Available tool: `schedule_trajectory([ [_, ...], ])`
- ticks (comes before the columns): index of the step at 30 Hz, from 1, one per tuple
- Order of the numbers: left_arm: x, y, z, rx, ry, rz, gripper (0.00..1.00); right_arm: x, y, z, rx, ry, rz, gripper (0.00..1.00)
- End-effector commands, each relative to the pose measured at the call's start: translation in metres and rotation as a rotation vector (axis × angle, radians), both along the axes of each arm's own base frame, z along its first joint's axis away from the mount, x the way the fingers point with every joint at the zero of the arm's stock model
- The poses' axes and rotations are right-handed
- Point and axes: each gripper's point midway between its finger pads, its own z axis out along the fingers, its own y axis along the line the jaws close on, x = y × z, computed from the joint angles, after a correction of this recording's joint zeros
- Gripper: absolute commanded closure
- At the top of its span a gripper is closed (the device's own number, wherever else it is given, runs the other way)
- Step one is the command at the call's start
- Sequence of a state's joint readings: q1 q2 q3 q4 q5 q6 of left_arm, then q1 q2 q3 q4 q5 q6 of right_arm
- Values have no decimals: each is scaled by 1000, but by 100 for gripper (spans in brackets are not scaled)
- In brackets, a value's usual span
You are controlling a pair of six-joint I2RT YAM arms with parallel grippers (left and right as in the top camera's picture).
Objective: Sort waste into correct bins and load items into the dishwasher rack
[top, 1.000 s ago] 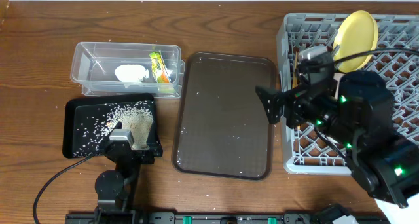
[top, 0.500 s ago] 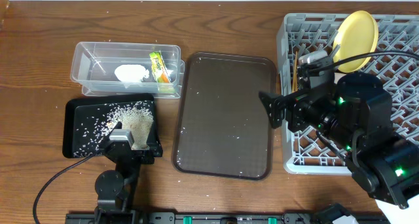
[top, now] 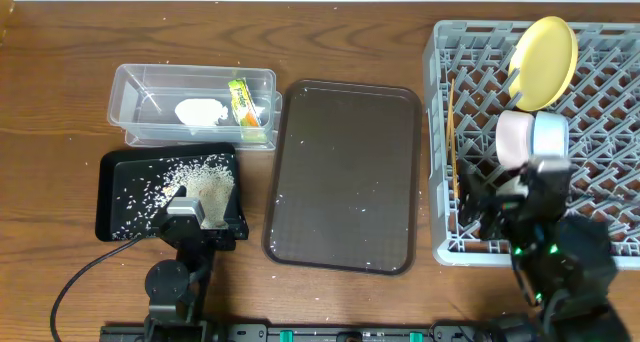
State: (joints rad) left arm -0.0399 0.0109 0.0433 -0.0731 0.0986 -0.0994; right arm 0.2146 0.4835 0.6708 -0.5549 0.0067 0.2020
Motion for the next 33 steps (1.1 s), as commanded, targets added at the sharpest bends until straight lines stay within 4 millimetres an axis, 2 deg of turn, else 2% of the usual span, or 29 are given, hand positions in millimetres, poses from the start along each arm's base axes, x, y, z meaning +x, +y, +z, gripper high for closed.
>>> schedule_trajectory([
  [1, 0, 0, -14, 13, 31, -3, 4, -10, -19, -24, 8, -16, -78, 1],
  [8, 0, 0, -14, 13, 31, -3, 4, -22, -40, -83, 70, -30, -188, 1],
  [15, 0, 0, -14, 13, 30, -3, 4, -5, -43, -110, 87, -139, -199, 1],
  [17, 0, 0, -14, 13, 31, -3, 4, -1, -42, -100, 98, -202, -192, 1],
  [20, 0, 0, -14, 13, 30, -3, 4, 5, -41, -95, 107, -267, -186, 1],
  [33, 0, 0, -14, 13, 30, -3, 4, 6, -40, -95, 111, -284, -181, 1],
])
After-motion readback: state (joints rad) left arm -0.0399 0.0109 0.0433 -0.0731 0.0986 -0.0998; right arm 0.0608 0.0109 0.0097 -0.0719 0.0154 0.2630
